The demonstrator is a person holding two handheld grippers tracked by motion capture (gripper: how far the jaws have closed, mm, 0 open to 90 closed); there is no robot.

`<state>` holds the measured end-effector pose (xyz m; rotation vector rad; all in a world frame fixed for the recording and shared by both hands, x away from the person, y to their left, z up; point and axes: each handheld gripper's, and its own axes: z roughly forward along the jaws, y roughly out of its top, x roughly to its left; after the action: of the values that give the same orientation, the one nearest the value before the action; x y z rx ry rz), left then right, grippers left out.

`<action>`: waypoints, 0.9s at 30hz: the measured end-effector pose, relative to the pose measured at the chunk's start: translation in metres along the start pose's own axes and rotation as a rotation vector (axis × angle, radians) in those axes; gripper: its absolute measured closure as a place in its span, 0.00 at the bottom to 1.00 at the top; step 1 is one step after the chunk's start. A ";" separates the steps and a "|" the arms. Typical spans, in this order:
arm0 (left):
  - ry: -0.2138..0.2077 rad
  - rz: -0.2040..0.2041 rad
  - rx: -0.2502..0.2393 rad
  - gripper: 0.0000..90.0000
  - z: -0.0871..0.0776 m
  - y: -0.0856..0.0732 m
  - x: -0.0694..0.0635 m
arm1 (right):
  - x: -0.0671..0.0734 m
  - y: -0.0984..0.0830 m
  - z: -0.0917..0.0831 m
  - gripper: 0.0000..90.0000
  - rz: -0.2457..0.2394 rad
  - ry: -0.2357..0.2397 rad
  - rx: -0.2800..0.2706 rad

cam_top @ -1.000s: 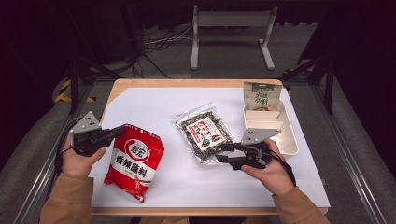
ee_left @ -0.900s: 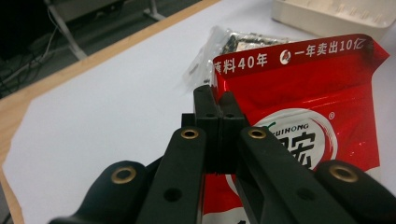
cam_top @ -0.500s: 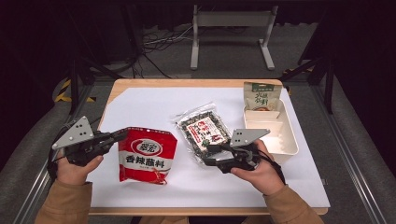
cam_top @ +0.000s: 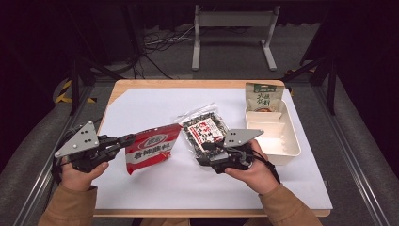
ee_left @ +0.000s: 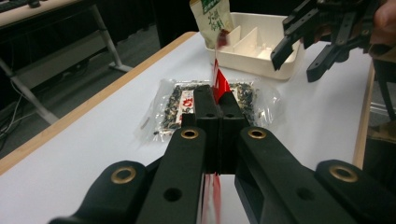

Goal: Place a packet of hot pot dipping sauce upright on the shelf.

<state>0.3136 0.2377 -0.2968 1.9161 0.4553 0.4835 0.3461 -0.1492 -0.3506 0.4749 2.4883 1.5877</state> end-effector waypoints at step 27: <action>-0.159 0.004 -0.124 1.00 0.007 0.014 -0.023 | 0.012 -0.003 0.042 0.94 -0.066 0.116 -0.032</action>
<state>0.2992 0.2158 -0.2895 1.8195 0.3108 0.3507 0.3464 -0.1105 -0.3709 0.3007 2.5288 1.6724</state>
